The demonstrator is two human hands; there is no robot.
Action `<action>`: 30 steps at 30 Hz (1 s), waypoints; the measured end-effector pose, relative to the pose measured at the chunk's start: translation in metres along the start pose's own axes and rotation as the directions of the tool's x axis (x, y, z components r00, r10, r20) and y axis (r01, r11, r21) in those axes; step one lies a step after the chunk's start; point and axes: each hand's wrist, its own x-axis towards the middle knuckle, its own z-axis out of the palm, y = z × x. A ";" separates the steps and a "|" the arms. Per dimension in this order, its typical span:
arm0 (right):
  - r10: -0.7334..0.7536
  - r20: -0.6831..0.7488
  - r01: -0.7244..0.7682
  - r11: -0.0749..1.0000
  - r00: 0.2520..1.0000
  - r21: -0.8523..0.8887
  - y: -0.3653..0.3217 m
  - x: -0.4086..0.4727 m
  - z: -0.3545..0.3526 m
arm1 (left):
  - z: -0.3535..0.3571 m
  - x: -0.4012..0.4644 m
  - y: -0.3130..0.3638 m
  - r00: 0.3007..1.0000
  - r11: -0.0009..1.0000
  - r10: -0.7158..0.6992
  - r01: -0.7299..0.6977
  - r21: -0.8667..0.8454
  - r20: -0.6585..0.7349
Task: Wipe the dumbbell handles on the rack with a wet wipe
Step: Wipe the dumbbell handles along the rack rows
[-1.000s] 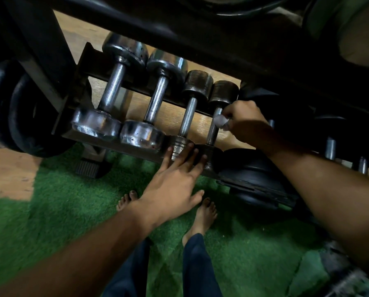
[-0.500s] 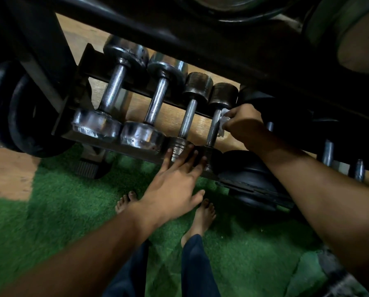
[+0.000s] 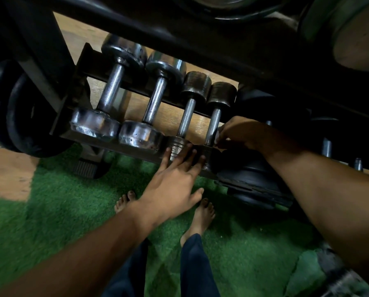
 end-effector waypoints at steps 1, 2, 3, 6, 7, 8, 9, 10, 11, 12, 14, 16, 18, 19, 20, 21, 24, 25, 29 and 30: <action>0.001 -0.005 -0.001 1.000 1.000 -0.024 0.000 0.003 0.000 | 0.000 0.000 0.000 1.000 1.000 0.000 0.000 0.003 -0.002; -0.012 -0.020 0.011 0.999 1.000 -0.052 0.004 0.011 -0.001 | 0.001 0.000 0.000 1.000 1.000 -0.001 0.001 0.006 -0.003; -0.033 -0.038 0.029 0.996 0.999 -0.089 0.008 0.021 -0.003 | 0.001 0.000 0.001 1.000 1.000 -0.001 0.001 0.007 -0.005; -0.028 -0.024 0.024 0.986 0.999 -0.163 0.008 0.023 -0.004 | 0.001 0.000 0.001 1.000 1.000 -0.002 0.002 0.002 -0.011; -0.011 -0.005 0.009 0.980 1.000 -0.201 0.003 0.014 -0.002 | 0.001 0.000 0.001 1.000 1.000 -0.003 0.003 0.000 -0.013; -0.008 0.016 0.012 0.969 1.000 -0.245 0.001 0.009 -0.001 | 0.001 0.000 0.001 1.000 1.000 -0.006 0.006 0.001 -0.015; -0.009 0.039 0.021 0.955 0.999 -0.297 0.001 0.009 -0.001 | 0.002 0.000 0.001 1.000 1.000 -0.009 0.009 0.004 -0.016; -0.008 0.054 0.026 0.937 0.998 -0.347 0.001 0.011 -0.001 | 0.002 0.000 0.001 1.000 1.000 -0.011 0.011 0.008 -0.017; -0.001 0.066 0.027 0.917 0.998 -0.398 0.002 0.013 0.000 | 0.003 0.000 0.001 1.000 1.000 -0.011 0.012 0.008 -0.020; 0.004 0.068 0.026 0.900 0.998 -0.436 0.004 0.017 0.000 | 0.003 0.000 0.001 1.000 1.000 -0.011 0.011 0.004 -0.025; 0.024 0.065 0.009 0.890 0.998 -0.456 0.003 0.020 0.000 | 0.002 0.000 0.002 1.000 1.000 -0.010 0.010 -0.001 -0.028; 0.007 0.058 0.021 0.885 0.998 -0.464 0.001 0.014 -0.001 | 0.002 0.000 0.002 1.000 1.000 -0.012 0.012 0.002 -0.027; -0.009 0.053 0.032 0.888 0.999 -0.458 0.001 0.009 -0.002 | 0.002 0.000 0.001 1.000 1.000 -0.014 0.014 0.000 -0.026; -0.027 0.057 0.050 0.888 0.998 -0.457 0.001 0.005 -0.003 | 0.002 0.000 0.001 1.000 1.000 -0.015 0.015 -0.001 -0.026; -0.055 0.072 0.082 0.881 0.996 -0.467 0.002 0.001 -0.005 | 0.002 0.000 0.001 1.000 1.000 -0.016 0.016 -0.004 -0.027; -0.082 0.100 0.120 0.870 0.992 -0.478 0.002 -0.005 -0.008 | 0.002 0.000 0.002 0.999 1.000 -0.019 0.019 -0.009 -0.028; -0.145 0.165 0.206 0.862 0.976 -0.462 0.003 -0.026 -0.020 | 0.002 0.001 0.005 0.999 0.998 -0.044 0.042 -0.045 -0.028; -0.169 0.168 0.226 0.875 0.971 -0.428 0.004 -0.031 -0.025 | 0.001 0.001 0.007 0.998 0.997 -0.053 0.051 -0.064 -0.031; -0.349 0.088 0.356 0.862 0.933 -0.362 0.014 -0.052 -0.039 | -0.004 0.004 0.019 0.994 0.986 -0.103 0.097 -0.139 -0.039; -0.398 0.063 0.394 0.851 0.915 -0.347 0.018 -0.057 -0.042 | -0.004 0.004 0.022 0.993 0.982 -0.118 0.113 -0.151 -0.027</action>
